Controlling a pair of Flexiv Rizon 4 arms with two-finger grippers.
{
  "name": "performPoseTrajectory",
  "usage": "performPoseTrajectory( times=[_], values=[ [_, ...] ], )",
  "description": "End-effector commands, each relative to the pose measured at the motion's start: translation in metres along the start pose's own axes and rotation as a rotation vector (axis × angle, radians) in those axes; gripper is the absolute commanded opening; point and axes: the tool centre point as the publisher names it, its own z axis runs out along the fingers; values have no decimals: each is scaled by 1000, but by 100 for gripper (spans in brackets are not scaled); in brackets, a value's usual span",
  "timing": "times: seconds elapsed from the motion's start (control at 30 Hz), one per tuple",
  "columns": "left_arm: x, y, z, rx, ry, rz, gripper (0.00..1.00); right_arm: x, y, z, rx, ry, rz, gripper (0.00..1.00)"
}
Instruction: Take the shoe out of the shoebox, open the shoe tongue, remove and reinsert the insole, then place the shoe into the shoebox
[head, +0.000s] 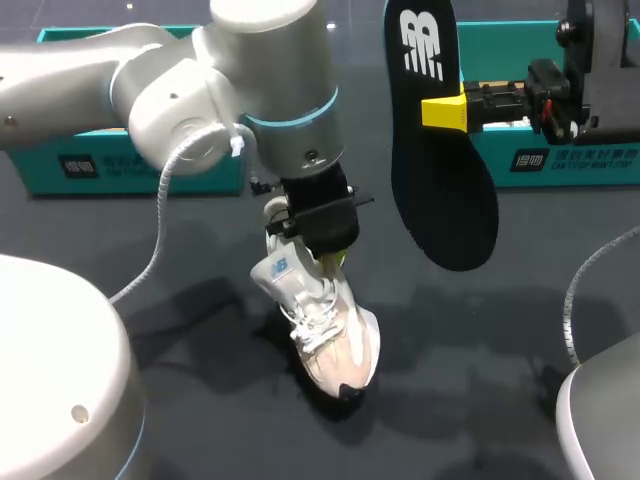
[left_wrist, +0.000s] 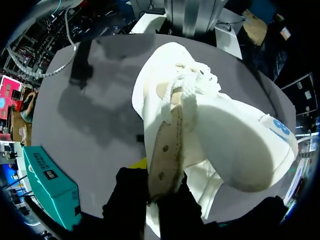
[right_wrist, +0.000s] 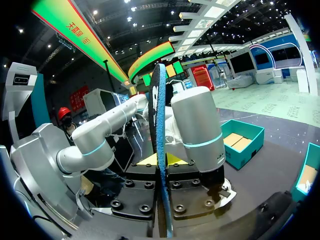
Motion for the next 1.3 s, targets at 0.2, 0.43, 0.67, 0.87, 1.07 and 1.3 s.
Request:
performPoseTrajectory(
  times=[0.2,0.43,0.67,0.87,1.07,1.3],
  values=[
    [-14,-3,6,9,187,127,0,-3,2,4,4,3,2,0],
    [-13,-1,17,7,230,163,0,-3,2,4,4,3,2,0],
    [-15,2,24,6,266,183,0,-3,2,4,4,3,2,0],
    [-15,3,30,2,280,198,0,-3,2,4,4,3,2,0],
    [-14,8,42,23,284,211,0,-3,2,4,4,3,2,0],
    [-13,11,56,35,289,247,0,-3,2,4,4,3,2,0]
  ],
)
